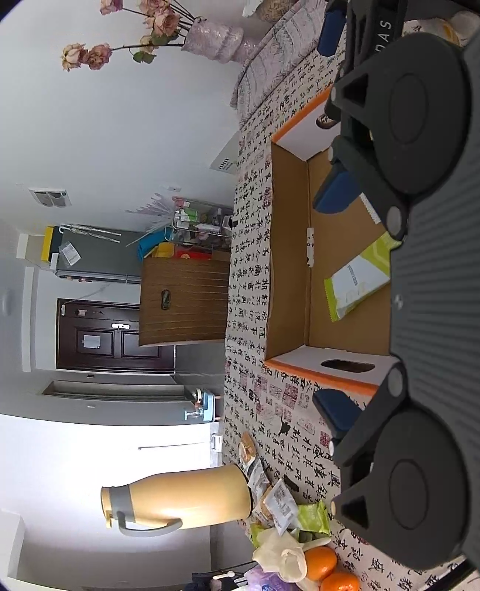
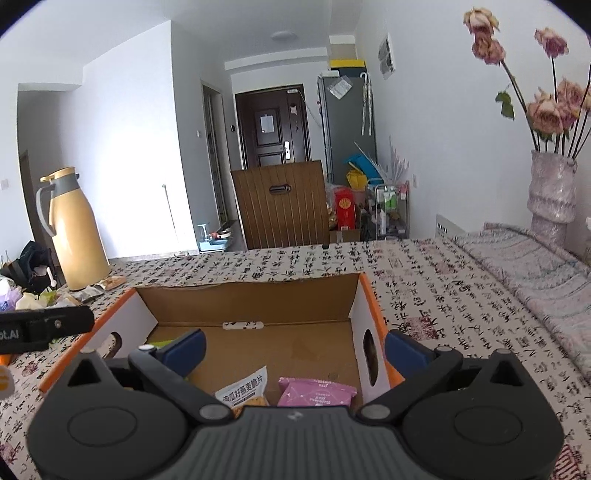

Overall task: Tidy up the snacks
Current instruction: 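Move both tools back toward the remaining snack pile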

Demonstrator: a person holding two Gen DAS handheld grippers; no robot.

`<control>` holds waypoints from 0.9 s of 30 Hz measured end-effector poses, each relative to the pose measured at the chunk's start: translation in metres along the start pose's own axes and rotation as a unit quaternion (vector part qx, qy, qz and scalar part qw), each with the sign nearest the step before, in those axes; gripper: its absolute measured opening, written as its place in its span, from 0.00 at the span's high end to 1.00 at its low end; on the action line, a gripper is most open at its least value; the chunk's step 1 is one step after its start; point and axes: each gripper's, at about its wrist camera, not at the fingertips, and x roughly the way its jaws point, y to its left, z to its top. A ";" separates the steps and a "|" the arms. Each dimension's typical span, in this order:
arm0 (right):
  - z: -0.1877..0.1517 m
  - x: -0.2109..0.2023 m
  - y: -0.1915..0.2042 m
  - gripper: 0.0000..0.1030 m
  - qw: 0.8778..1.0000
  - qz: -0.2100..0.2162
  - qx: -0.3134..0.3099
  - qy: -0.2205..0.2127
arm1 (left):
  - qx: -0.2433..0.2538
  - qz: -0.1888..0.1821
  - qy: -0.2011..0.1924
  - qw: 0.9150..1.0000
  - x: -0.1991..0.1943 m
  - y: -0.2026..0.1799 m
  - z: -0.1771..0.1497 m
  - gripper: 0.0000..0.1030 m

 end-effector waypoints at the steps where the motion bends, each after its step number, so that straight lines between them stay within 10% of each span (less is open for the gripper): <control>1: 0.000 -0.003 0.001 0.00 1.000 0.000 0.000 0.000 | 0.001 -0.001 -0.001 1.000 -0.004 -0.001 -0.001 0.00; 27: -0.074 -0.069 0.029 0.00 0.997 0.003 -0.030 0.069 | -0.011 -0.003 0.051 0.999 -0.066 0.017 -0.069 0.00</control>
